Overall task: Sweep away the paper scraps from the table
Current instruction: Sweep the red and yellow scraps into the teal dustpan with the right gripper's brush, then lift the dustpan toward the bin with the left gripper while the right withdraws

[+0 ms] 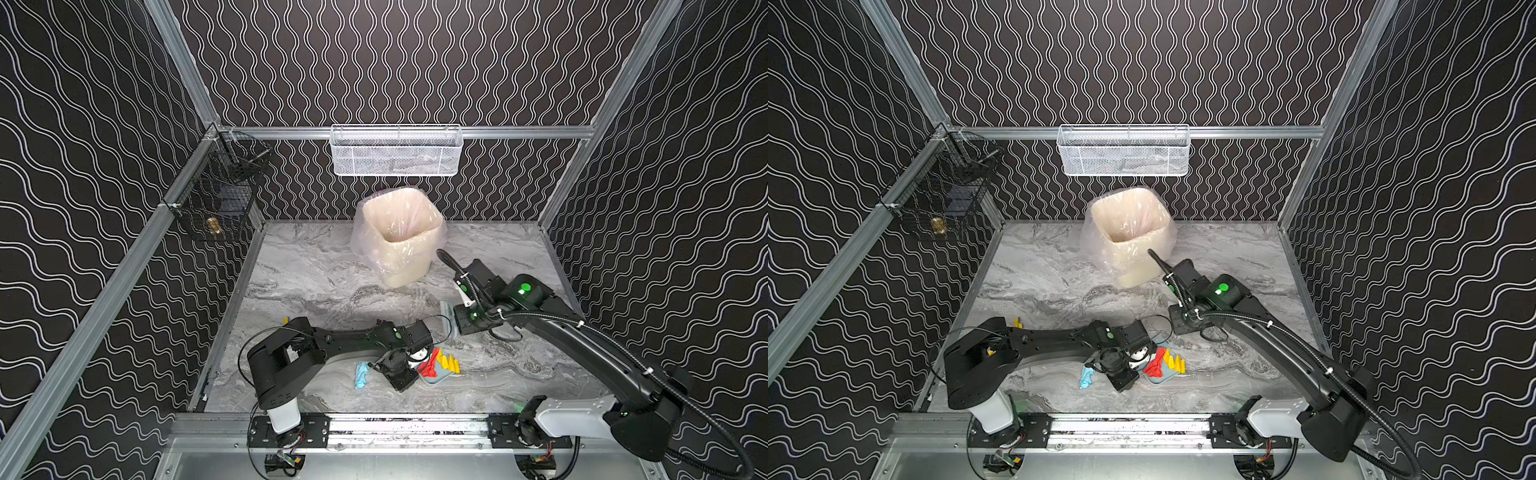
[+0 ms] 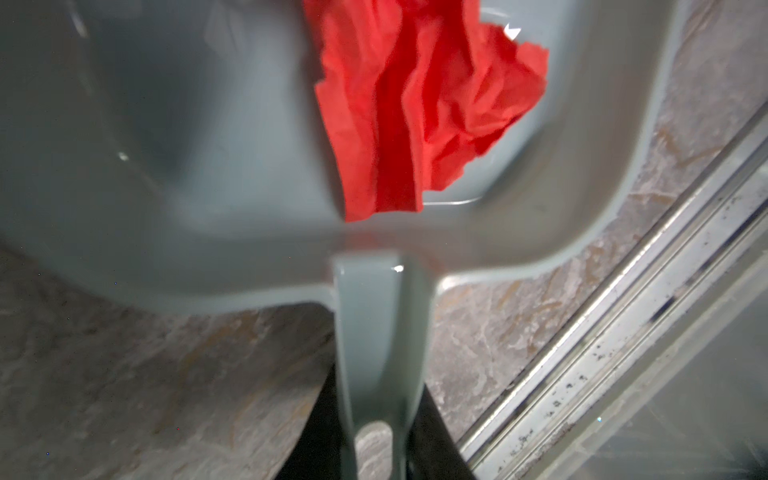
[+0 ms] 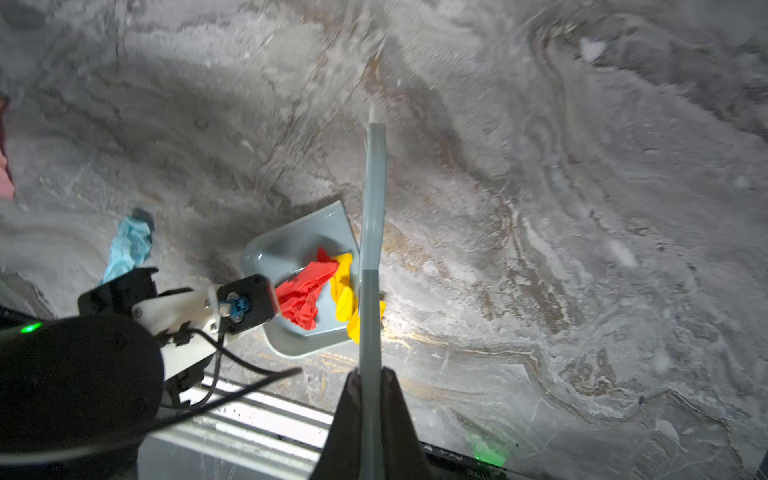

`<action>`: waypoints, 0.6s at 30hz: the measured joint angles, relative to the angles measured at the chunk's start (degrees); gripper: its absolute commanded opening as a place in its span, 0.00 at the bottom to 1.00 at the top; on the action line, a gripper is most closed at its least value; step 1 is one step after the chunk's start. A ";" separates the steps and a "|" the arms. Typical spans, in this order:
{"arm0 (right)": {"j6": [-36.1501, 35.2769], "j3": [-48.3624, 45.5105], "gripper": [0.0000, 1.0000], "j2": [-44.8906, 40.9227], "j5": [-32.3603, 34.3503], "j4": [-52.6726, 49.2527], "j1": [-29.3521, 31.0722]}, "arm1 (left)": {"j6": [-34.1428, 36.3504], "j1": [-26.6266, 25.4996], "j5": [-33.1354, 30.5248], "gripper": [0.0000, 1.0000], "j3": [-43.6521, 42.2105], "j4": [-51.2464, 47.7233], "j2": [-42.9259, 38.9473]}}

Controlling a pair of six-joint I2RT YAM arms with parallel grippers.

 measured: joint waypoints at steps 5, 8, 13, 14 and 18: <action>-0.11 -4.98 0.00 0.33 0.85 0.20 -2.71 | -0.48 0.07 0.26 0.00 -0.50 0.74 -0.48; -0.07 -7.61 0.00 2.60 -0.66 0.11 -1.81 | -1.44 0.15 0.07 0.00 -0.50 0.74 -0.50; 0.37 -7.87 0.00 3.54 -3.69 0.92 1.84 | -1.51 0.15 0.04 0.00 -0.11 0.39 -0.13; 0.59 -7.56 0.00 3.65 -4.33 1.07 2.36 | -1.51 0.15 0.04 0.00 -0.07 0.35 -0.09; 1.57 -6.16 0.00 4.42 -6.75 2.29 5.03 | -1.53 0.17 0.00 0.00 0.17 0.09 0.07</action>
